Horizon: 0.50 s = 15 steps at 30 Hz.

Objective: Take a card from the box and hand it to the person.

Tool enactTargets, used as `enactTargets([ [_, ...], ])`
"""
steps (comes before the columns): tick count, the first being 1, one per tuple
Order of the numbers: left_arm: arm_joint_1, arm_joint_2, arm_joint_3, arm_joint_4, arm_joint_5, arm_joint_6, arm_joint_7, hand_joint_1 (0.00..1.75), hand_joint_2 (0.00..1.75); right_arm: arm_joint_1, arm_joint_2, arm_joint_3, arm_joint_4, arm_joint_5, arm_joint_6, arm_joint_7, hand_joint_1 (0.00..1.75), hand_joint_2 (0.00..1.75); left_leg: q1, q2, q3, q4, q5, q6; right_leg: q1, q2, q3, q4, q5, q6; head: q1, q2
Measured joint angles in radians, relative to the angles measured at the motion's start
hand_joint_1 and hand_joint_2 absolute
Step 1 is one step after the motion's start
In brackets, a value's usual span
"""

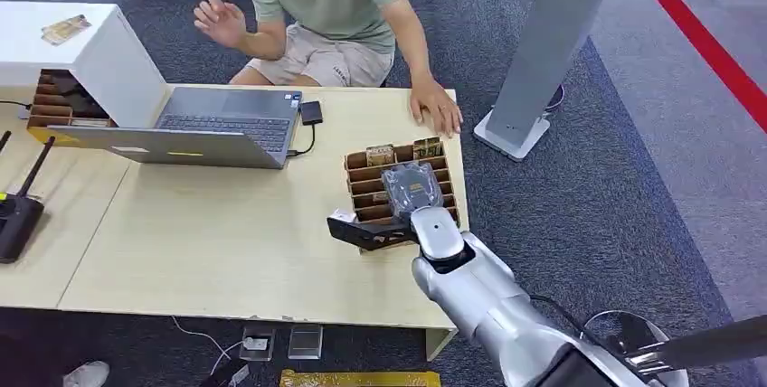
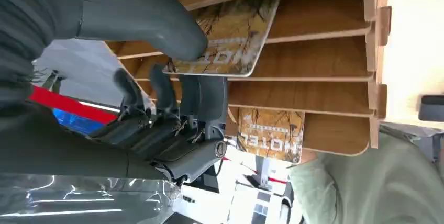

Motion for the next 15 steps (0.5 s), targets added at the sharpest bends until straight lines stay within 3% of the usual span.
enactTargets([
  [9,0.000,0.000,0.000,0.000,0.000,0.001,-0.001,0.00,1.75,0.000,0.001,0.000,0.000,0.010,-0.017,0.000,1.75,1.75,0.000,0.000,0.000,0.000,0.000,0.000,0.000,0.000,0.000,0.000,0.000,0.000,0.000,0.000],
  [15,0.000,0.000,0.000,0.000,0.000,0.001,-0.005,0.00,1.75,0.000,0.000,-0.001,0.000,-0.003,-0.072,-0.013,1.75,1.75,0.000,0.000,0.000,0.000,0.000,0.000,0.000,0.000,0.000,0.000,0.000,0.000,0.000,0.000],
])
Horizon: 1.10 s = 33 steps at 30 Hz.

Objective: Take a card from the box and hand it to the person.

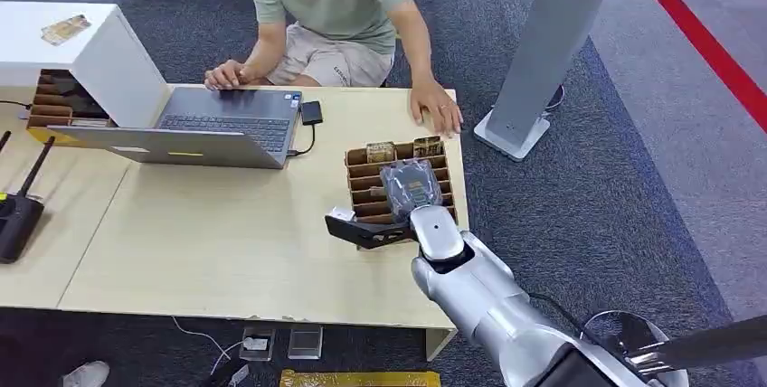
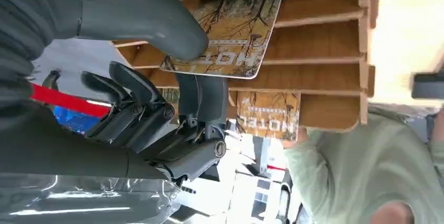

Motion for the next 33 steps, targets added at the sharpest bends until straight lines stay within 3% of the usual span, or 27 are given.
enactTargets([
  [4,0.000,0.000,0.000,0.000,0.002,0.001,-0.002,0.00,1.75,0.000,-0.007,-0.016,-0.021,-0.023,-0.036,-0.019,1.75,1.75,0.000,0.000,0.000,0.000,0.000,0.000,0.000,0.000,0.000,0.000,0.000,0.000,0.000,0.000],
  [9,0.001,0.000,0.000,0.000,0.006,-0.001,-0.002,0.00,1.75,0.013,-0.050,-0.046,-0.124,-0.021,-0.025,-0.018,1.75,1.75,0.000,0.000,0.000,0.000,0.000,0.000,0.000,0.000,0.000,0.000,0.000,0.000,0.000,0.000],
  [17,0.006,0.006,0.000,0.001,-0.011,-0.019,-0.034,0.00,1.75,0.080,-0.175,-0.123,-0.514,0.034,0.118,0.025,1.75,1.75,0.000,0.000,0.000,0.000,0.000,0.000,0.000,0.000,0.000,0.000,0.000,0.000,0.000,0.000],
  [24,0.007,0.011,0.000,0.001,-0.030,-0.030,-0.035,0.00,1.75,0.112,-0.258,-0.184,-0.800,0.060,0.151,0.039,1.75,1.75,0.000,0.000,0.001,0.000,0.000,0.000,0.000,0.000,0.000,0.000,0.000,0.000,-0.001,0.000],
  [28,0.007,0.014,0.000,0.001,-0.042,-0.029,-0.028,0.00,1.75,0.092,-0.286,-0.211,-0.864,0.069,0.141,0.043,1.75,1.75,0.000,0.000,0.000,0.000,0.000,0.000,0.000,0.000,0.000,0.000,0.001,0.000,0.000,0.000],
  [33,0.005,0.014,0.000,0.000,-0.053,-0.020,-0.012,0.00,1.75,0.025,-0.291,-0.230,-0.846,0.099,0.090,0.016,1.75,1.75,0.000,0.000,0.000,0.000,0.000,0.000,0.000,0.000,0.000,0.000,0.001,0.000,0.000,0.000],
])
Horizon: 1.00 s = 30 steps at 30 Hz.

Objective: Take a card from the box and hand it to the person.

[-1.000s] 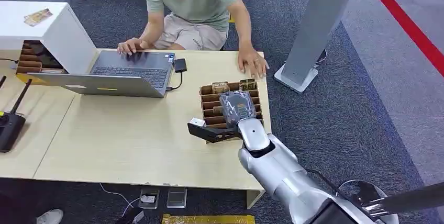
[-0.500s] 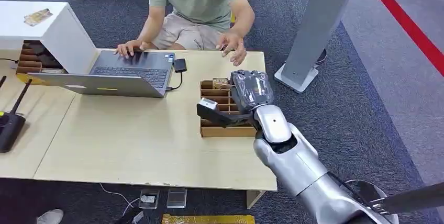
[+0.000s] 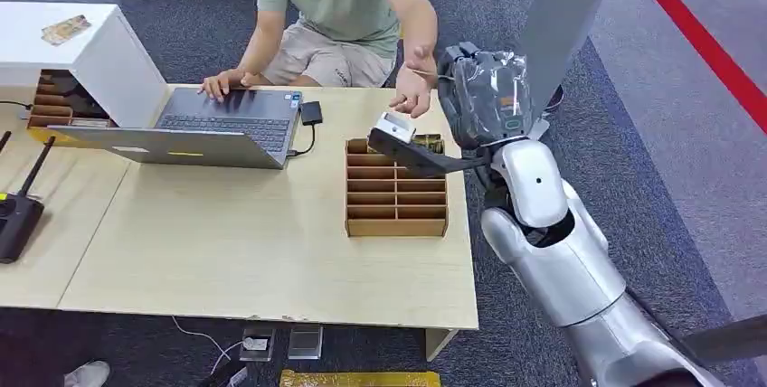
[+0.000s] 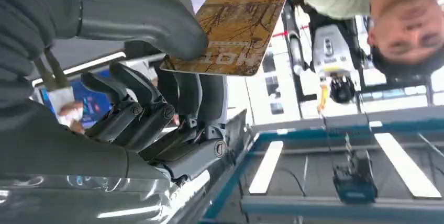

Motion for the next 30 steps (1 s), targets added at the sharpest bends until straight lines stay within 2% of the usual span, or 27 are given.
enactTargets([
  [4,-0.001,0.003,0.000,-0.004,-0.009,0.006,0.001,0.00,1.75,-0.053,0.007,-0.001,0.068,0.018,-0.017,-0.008,1.75,1.75,0.000,0.000,0.000,0.000,0.000,0.000,0.000,0.000,0.000,0.000,0.000,0.000,0.000,0.000],
  [13,-0.008,0.005,0.000,-0.008,-0.022,0.000,0.004,0.00,1.75,-0.081,0.032,0.008,0.180,0.031,-0.026,-0.013,1.75,1.75,0.000,0.000,0.000,0.000,0.000,0.000,0.000,0.000,0.000,0.000,0.000,0.000,0.000,0.000],
  [14,-0.009,0.005,0.000,-0.008,-0.022,-0.001,0.004,0.00,1.75,-0.081,0.036,0.010,0.194,0.031,-0.026,-0.015,1.43,1.75,0.000,0.000,0.000,0.000,0.000,0.000,0.000,0.000,0.000,0.000,0.000,0.000,0.000,0.000],
  [15,-0.010,0.005,0.000,-0.008,-0.022,-0.001,0.004,0.00,1.75,-0.081,0.041,0.012,0.208,0.030,-0.026,-0.018,1.43,1.75,0.000,0.000,0.000,0.000,0.000,0.000,0.000,0.000,0.000,0.000,0.000,0.000,0.000,0.000],
  [16,-0.011,0.005,0.000,-0.008,-0.022,-0.001,0.004,0.00,1.75,-0.081,0.046,0.013,0.223,0.027,-0.026,-0.022,1.22,1.75,0.000,0.000,0.000,0.000,0.000,0.000,0.000,0.000,0.000,0.000,0.000,0.000,0.000,0.000],
  [17,-0.011,0.005,0.000,-0.008,-0.022,-0.002,0.004,0.00,1.75,-0.081,0.050,0.015,0.236,0.021,-0.026,-0.025,0.91,1.75,0.000,0.000,0.000,0.000,0.000,0.000,0.000,0.000,0.000,0.000,0.000,0.000,0.000,0.000],
  [18,-0.011,0.005,0.000,-0.008,-0.022,-0.002,0.004,0.00,1.75,-0.081,0.055,0.016,0.248,0.014,-0.026,-0.028,0.91,1.75,0.000,0.000,0.000,0.000,0.000,0.000,0.000,0.000,0.000,0.000,0.000,0.000,0.000,0.000],
  [19,-0.011,0.005,0.000,-0.008,-0.022,-0.002,0.004,0.00,1.75,-0.080,0.060,0.017,0.258,0.004,-0.024,-0.033,0.00,1.75,0.000,0.000,0.000,0.000,0.000,0.000,0.000,0.000,0.000,0.000,0.000,0.000,0.000,0.000],
  [25,-0.009,0.005,0.000,-0.008,-0.021,-0.008,-0.003,0.00,1.75,-0.057,0.076,0.024,0.294,-0.059,-0.006,-0.046,0.00,1.75,0.000,0.000,-0.001,0.000,0.000,0.000,0.000,0.000,0.000,0.000,0.000,0.000,0.000,0.000],
  [30,-0.006,0.005,0.000,-0.008,-0.007,-0.010,-0.002,0.00,1.75,-0.002,0.078,0.023,0.269,-0.200,0.023,-0.054,0.00,1.75,0.000,0.000,0.000,0.000,0.000,0.000,0.000,0.000,0.000,0.000,0.000,0.000,0.000,0.000],
])
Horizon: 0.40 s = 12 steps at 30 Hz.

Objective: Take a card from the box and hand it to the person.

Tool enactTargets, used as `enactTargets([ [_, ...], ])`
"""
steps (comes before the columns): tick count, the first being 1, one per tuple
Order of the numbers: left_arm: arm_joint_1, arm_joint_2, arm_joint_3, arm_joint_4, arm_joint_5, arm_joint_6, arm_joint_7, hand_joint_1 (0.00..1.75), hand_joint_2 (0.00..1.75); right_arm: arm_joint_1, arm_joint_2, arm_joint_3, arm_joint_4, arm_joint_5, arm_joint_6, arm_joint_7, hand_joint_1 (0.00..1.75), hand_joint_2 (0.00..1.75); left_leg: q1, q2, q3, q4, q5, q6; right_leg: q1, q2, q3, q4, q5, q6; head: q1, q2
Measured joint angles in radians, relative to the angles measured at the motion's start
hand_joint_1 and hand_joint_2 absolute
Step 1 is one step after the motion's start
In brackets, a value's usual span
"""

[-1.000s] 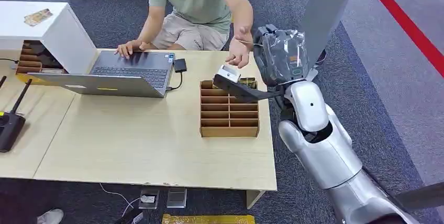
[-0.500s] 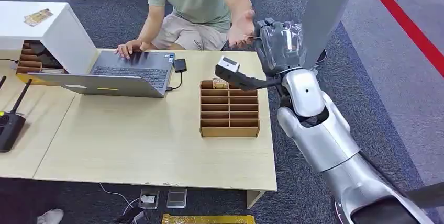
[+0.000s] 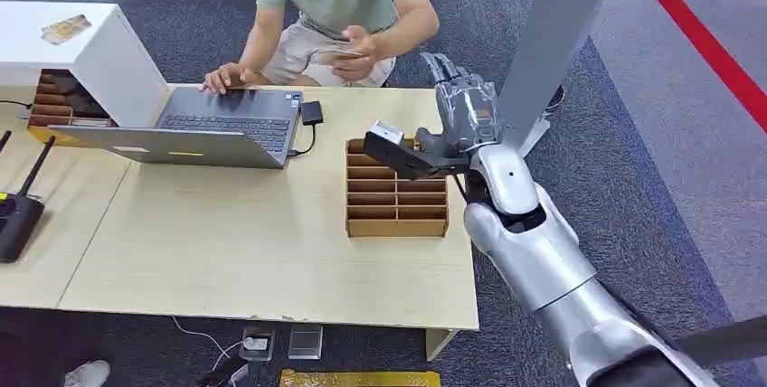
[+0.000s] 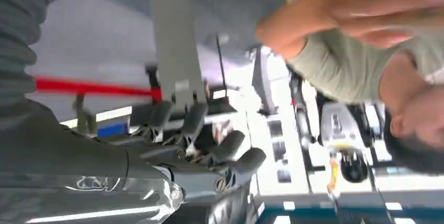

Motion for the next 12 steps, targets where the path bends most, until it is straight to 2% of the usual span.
enactTargets([
  [6,0.003,0.001,0.002,0.000,0.022,0.002,0.000,0.00,1.75,0.118,-0.014,-0.017,-0.107,-0.251,0.057,0.010,0.00,1.75,0.000,0.000,0.000,0.000,0.000,0.000,0.000,0.000,0.000,0.000,0.000,0.000,0.000,0.000],
  [12,0.007,0.006,0.004,0.000,0.042,0.011,0.003,0.00,1.75,0.274,-0.050,-0.038,-0.243,-0.520,0.071,0.025,0.00,1.75,0.000,0.000,0.000,0.000,0.000,0.000,0.000,0.000,0.000,-0.001,0.000,0.000,0.000,0.000],
])
